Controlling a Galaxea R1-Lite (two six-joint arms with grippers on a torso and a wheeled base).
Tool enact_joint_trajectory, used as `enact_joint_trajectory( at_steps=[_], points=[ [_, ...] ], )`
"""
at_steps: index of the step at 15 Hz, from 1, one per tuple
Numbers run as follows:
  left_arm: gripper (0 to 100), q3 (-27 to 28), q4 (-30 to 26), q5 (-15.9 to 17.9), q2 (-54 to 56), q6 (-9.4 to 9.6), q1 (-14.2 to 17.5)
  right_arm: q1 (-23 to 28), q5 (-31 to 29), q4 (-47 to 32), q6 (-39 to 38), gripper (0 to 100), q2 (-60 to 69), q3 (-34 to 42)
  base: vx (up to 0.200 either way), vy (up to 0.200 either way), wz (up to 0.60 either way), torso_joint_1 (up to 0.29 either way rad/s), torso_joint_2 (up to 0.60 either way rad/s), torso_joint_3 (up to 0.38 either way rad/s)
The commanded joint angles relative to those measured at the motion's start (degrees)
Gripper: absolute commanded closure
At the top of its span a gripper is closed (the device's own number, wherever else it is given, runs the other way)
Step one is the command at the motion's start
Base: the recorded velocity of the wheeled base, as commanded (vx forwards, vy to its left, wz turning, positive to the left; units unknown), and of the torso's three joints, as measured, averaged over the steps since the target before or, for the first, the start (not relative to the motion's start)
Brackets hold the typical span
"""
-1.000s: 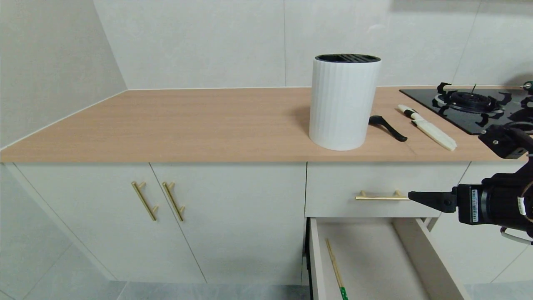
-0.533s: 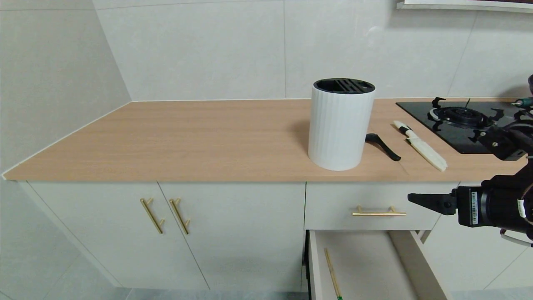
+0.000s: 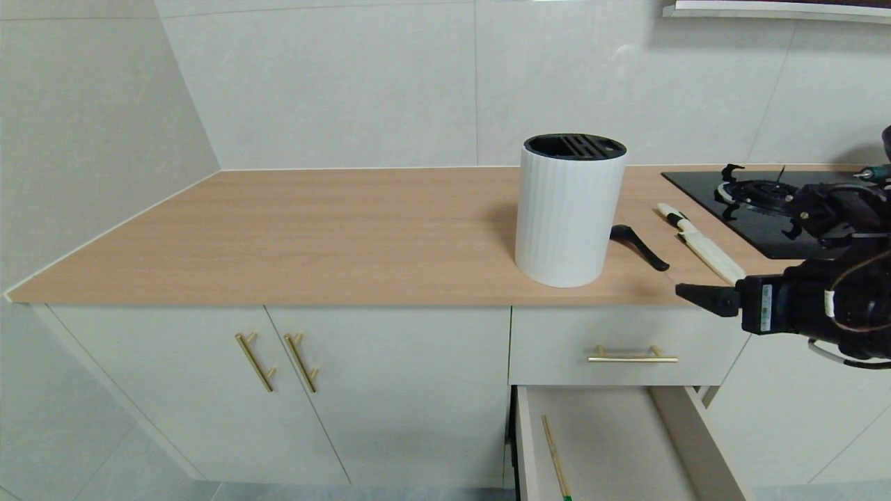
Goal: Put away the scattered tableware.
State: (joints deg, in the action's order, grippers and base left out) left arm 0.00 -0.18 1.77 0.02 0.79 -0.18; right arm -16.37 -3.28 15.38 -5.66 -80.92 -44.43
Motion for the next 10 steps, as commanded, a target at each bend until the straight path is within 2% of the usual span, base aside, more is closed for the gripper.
enact_joint_trajectory(
  at_steps=[1,3,6,10],
  points=[
    [0,0.0,0.0,0.0,0.0,0.00,0.0,3.8,0.3,8.3,2.8,0,-11.2,-3.4,0.000,0.000,0.00,0.000,0.00,0.000],
    [0,0.0,0.0,0.0,0.0,0.00,0.0,5.9,2.3,9.0,5.6,0,-17.3,-9.1,0.000,0.000,0.00,0.000,0.00,0.000],
    [0,0.0,0.0,0.0,0.0,0.00,0.0,6.9,5.4,8.8,5.9,0,-22.3,-16.6,0.000,0.000,0.00,0.000,0.00,0.000],
    [0,0.0,0.0,0.0,0.0,0.00,0.0,7.6,5.7,7.5,8.5,0,-26.7,-20.9,0.000,0.000,0.00,0.000,0.00,0.000]
  ],
)
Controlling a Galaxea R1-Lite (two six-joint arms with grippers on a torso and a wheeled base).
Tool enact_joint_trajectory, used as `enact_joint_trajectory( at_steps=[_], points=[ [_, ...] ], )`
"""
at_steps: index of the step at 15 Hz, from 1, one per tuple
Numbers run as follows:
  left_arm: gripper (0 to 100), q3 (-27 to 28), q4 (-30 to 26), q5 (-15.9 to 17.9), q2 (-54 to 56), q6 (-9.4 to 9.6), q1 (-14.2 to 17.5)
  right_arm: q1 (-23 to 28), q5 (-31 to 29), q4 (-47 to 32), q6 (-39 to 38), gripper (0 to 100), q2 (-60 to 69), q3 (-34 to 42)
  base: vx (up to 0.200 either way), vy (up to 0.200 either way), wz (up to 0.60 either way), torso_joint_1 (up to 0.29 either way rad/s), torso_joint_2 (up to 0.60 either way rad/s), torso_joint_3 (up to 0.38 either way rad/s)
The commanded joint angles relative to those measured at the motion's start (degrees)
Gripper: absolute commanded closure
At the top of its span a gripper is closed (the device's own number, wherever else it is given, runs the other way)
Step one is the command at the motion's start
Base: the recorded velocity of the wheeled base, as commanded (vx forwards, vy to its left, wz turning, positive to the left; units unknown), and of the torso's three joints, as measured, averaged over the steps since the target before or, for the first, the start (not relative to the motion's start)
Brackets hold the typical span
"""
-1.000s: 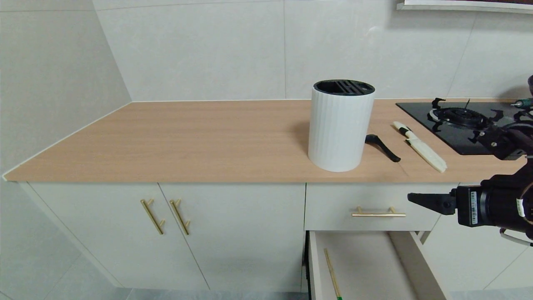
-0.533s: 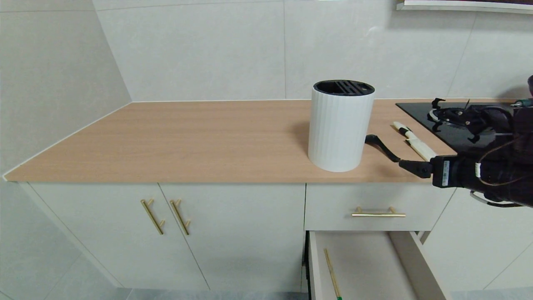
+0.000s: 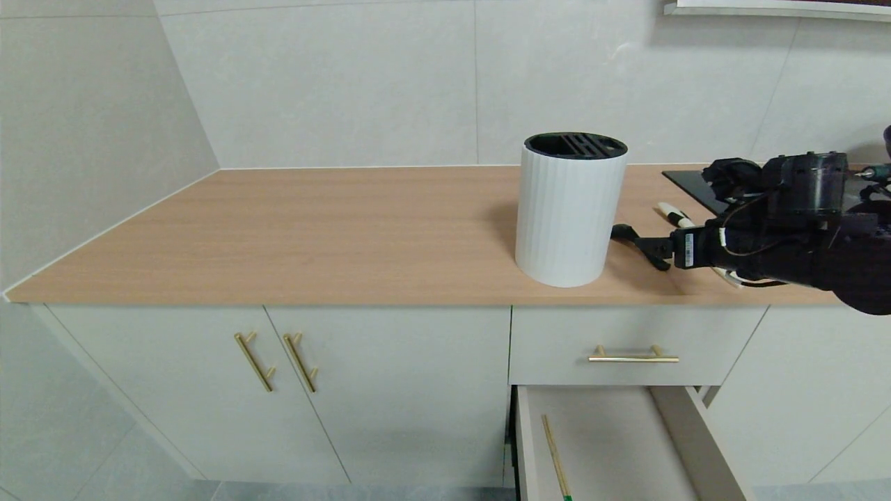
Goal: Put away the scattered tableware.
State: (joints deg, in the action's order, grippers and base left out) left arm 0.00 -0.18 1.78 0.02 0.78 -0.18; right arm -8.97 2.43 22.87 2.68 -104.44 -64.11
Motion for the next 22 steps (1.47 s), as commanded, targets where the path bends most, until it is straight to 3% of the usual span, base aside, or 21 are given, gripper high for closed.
enact_joint_trajectory(
  at_steps=[1,19,20,22],
  points=[
    [0,0.0,0.0,0.0,0.0,0.01,0.0,0.2,0.0,0.2,0.6,0,-3.9,-1.7,0.000,0.000,0.00,0.000,0.00,0.000],
    [0,0.0,0.0,0.1,0.0,0.01,0.0,2.3,-0.3,2.2,2.2,0,-11.7,-5.5,0.000,0.000,0.00,0.000,0.00,0.000],
    [0,0.0,0.0,0.0,0.0,0.01,0.0,2.3,-0.4,2.2,2.2,100,-11.8,-5.5,0.000,0.000,0.00,0.000,0.00,0.000],
    [0,0.0,0.0,0.0,0.0,0.01,0.0,2.3,-0.4,2.2,2.2,100,-12.1,-5.5,0.000,0.000,0.00,0.000,0.00,0.000]
  ],
)
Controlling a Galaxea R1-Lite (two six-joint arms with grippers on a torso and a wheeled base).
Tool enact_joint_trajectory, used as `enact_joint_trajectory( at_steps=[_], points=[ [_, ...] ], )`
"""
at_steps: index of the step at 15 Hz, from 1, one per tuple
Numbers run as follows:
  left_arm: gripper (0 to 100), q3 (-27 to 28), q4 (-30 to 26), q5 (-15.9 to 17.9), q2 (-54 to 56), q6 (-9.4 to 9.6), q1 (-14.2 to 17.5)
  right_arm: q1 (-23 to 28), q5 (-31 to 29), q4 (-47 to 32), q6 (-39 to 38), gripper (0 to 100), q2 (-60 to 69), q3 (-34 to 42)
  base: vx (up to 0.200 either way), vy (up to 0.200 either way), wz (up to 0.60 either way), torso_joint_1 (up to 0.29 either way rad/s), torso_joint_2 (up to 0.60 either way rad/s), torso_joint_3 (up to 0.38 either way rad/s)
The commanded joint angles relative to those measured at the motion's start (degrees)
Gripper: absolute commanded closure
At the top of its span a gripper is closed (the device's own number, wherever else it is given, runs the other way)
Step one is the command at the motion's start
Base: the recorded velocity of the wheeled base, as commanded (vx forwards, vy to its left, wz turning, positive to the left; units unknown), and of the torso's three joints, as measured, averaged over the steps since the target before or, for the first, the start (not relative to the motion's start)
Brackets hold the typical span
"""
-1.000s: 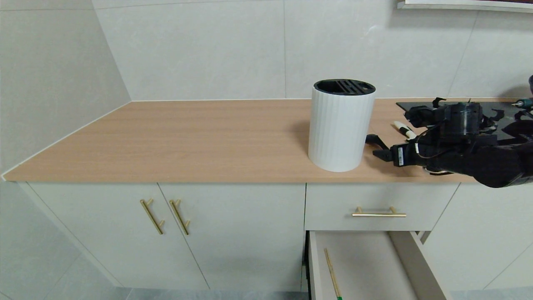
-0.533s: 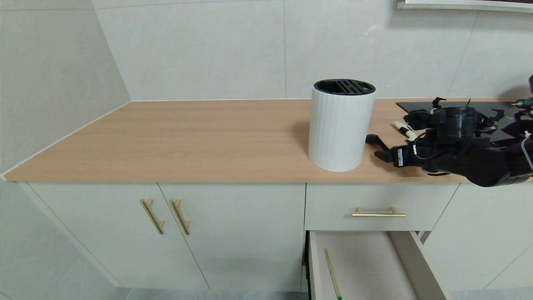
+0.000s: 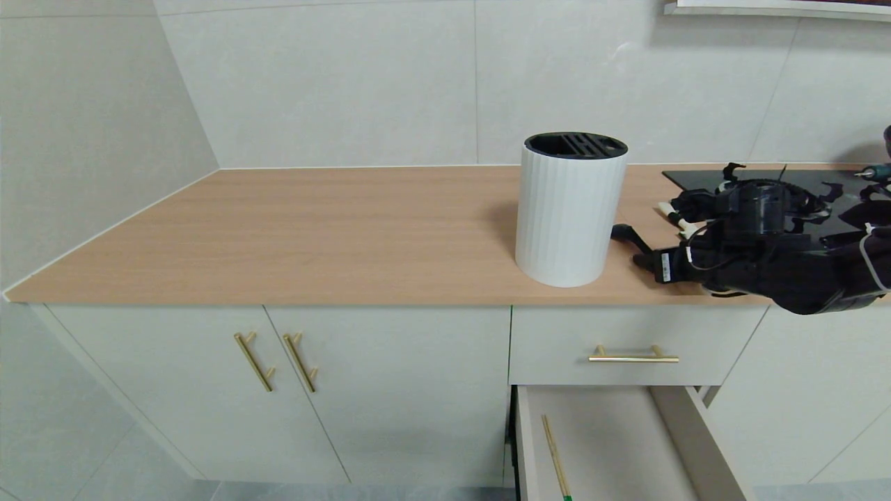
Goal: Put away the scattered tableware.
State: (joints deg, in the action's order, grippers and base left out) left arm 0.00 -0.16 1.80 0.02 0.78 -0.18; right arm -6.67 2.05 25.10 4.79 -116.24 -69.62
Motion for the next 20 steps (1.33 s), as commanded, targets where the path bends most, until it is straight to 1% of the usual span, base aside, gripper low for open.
enact_joint_trajectory(
  at_steps=[1,8,11,12,15,17,18,19,20],
  points=[
    [0,0.0,0.0,0.0,0.0,0.01,0.0,-0.1,0.0,-0.1,0.0,100,-0.7,-0.1,0.000,0.000,0.00,0.000,0.00,0.000],
    [0,0.0,0.0,0.0,0.0,0.01,0.0,-0.3,-0.1,-0.1,-0.5,100,-0.7,-1.0,0.000,0.000,0.00,0.000,0.00,0.000],
    [0,0.0,0.0,0.0,0.0,0.01,0.0,-0.7,-1.4,-1.6,-5.0,100,3.1,-0.7,0.000,0.000,0.00,0.000,0.00,0.000],
    [0,0.0,0.0,0.0,0.0,0.01,0.0,-0.7,-1.7,-2.5,-5.4,100,4.1,-0.3,0.000,0.000,0.00,0.000,0.00,0.000],
    [0,0.0,0.0,0.0,0.0,0.01,0.0,-1.2,-1.9,-11.5,-7.8,100,12.1,3.3,0.000,0.000,0.00,0.000,0.00,0.000],
    [0,0.0,0.0,0.0,0.0,0.01,0.0,-1.2,-2.0,-13.9,-8.4,100,15.6,5.2,0.000,0.000,0.00,0.000,0.00,0.000],
    [0,0.0,0.0,0.0,0.0,0.01,0.0,-2.3,-2.5,-18.7,-9.0,100,20.7,8.1,0.000,0.000,0.00,0.000,0.00,0.000],
    [0,0.0,0.0,0.0,0.0,0.01,0.0,-2.6,-2.4,-20.0,-8.9,100,22.5,9.3,0.000,0.000,0.00,0.000,0.00,0.000],
    [0,0.0,0.0,0.0,0.0,0.01,0.0,-2.7,-2.0,-20.5,-8.7,100,27.5,14.2,0.000,0.000,0.00,0.000,0.00,0.000]
  ],
)
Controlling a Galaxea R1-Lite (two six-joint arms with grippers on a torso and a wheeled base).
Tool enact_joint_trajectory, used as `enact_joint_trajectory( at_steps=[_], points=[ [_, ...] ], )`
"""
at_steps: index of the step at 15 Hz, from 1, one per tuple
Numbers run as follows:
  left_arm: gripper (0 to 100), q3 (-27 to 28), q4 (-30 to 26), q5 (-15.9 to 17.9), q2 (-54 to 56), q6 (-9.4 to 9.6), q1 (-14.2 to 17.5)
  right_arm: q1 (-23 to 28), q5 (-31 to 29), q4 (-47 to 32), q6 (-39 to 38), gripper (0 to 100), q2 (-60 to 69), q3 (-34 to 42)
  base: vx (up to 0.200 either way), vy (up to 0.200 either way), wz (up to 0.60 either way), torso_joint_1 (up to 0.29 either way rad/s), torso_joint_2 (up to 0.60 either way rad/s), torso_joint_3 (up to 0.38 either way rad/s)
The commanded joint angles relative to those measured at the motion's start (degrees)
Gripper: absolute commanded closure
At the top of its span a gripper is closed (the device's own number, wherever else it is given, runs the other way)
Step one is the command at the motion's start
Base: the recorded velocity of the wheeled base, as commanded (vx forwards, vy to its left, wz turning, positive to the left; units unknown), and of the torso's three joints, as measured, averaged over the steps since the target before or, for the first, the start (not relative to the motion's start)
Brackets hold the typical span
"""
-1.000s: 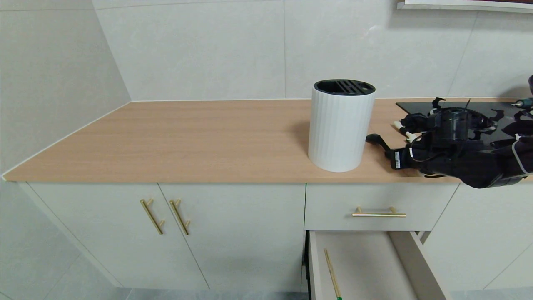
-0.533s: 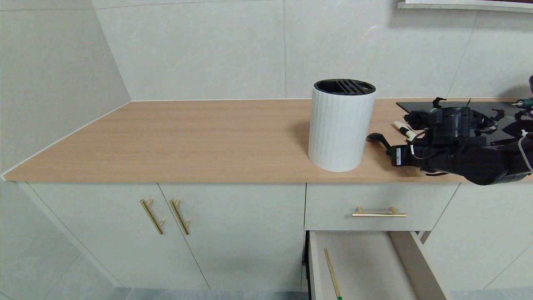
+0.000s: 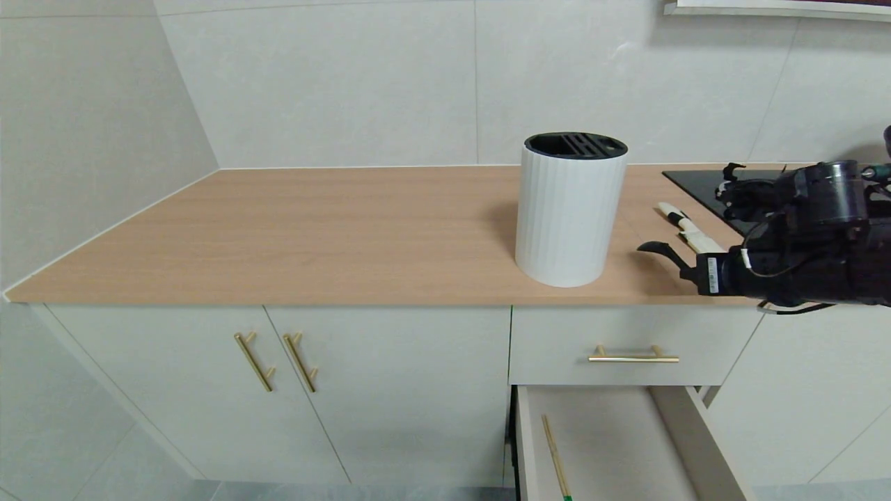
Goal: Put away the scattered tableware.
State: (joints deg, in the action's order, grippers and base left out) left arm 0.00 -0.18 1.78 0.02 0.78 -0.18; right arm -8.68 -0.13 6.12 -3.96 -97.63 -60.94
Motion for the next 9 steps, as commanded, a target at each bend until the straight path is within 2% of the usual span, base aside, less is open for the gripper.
enact_joint_trajectory(
  at_steps=[1,6,9],
  points=[
    [0,0.0,0.0,0.1,0.0,0.01,0.0,-0.9,0.4,-1.5,0.2,100,11.3,7.9,0.000,0.000,0.00,0.000,0.00,0.000],
    [0,0.0,0.0,0.0,0.0,0.01,0.0,-7.0,-0.1,-1.5,0.4,100,21.2,18.4,0.000,0.000,0.00,0.000,0.00,0.000],
    [0,0.0,0.0,0.0,0.0,0.01,0.0,-8.1,0.0,-0.9,0.4,100,19.0,20.9,0.000,0.000,0.00,0.000,0.00,0.000]
  ],
)
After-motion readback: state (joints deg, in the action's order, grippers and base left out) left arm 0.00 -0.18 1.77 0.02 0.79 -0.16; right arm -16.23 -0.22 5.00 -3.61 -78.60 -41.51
